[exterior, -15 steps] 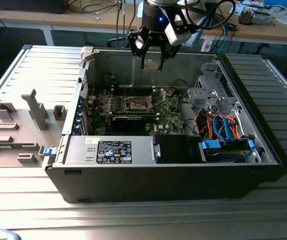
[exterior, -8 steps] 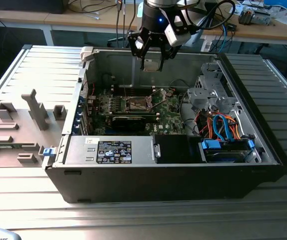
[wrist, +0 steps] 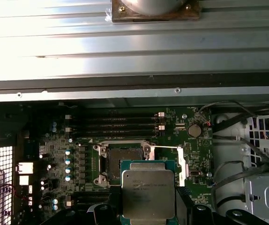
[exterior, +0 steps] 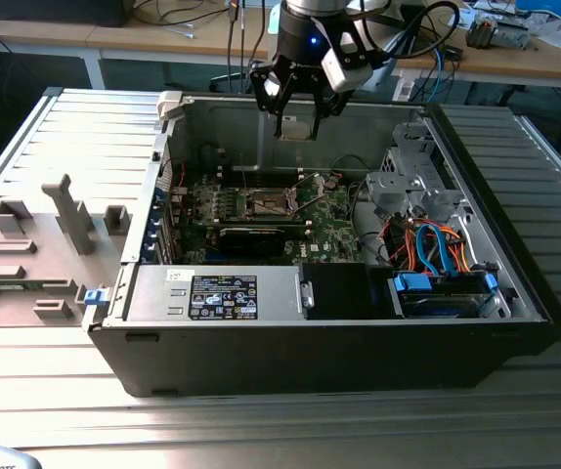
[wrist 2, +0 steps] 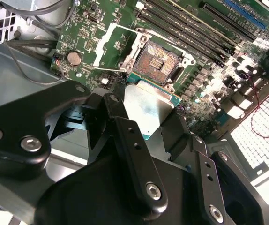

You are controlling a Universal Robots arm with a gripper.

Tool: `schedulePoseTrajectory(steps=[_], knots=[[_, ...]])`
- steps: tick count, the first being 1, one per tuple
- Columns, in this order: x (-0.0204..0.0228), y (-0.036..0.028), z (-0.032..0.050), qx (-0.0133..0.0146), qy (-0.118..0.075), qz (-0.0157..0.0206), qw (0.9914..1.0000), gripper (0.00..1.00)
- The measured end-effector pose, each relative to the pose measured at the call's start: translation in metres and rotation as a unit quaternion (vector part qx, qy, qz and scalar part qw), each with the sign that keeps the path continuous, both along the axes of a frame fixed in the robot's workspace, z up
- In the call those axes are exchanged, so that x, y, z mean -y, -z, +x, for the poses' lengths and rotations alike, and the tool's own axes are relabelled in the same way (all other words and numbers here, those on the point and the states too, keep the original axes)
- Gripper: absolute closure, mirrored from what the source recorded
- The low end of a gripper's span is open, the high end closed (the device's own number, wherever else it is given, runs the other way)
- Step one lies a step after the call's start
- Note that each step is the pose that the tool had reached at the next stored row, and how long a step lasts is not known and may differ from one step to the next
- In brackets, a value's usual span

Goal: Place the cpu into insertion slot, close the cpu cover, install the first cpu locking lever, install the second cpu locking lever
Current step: 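Place the cpu into insertion slot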

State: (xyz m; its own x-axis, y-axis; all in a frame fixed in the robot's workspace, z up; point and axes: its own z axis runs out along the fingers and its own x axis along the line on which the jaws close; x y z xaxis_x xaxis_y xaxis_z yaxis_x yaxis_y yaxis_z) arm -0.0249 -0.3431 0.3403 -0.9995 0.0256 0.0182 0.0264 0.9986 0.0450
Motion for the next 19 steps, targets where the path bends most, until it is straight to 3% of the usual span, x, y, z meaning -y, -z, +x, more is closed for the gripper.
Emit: schedulePoseTrajectory(steps=[19], knots=[[0.0,0.0035,0.0,0.0,0.0,-0.0004,1.0,0.46]])
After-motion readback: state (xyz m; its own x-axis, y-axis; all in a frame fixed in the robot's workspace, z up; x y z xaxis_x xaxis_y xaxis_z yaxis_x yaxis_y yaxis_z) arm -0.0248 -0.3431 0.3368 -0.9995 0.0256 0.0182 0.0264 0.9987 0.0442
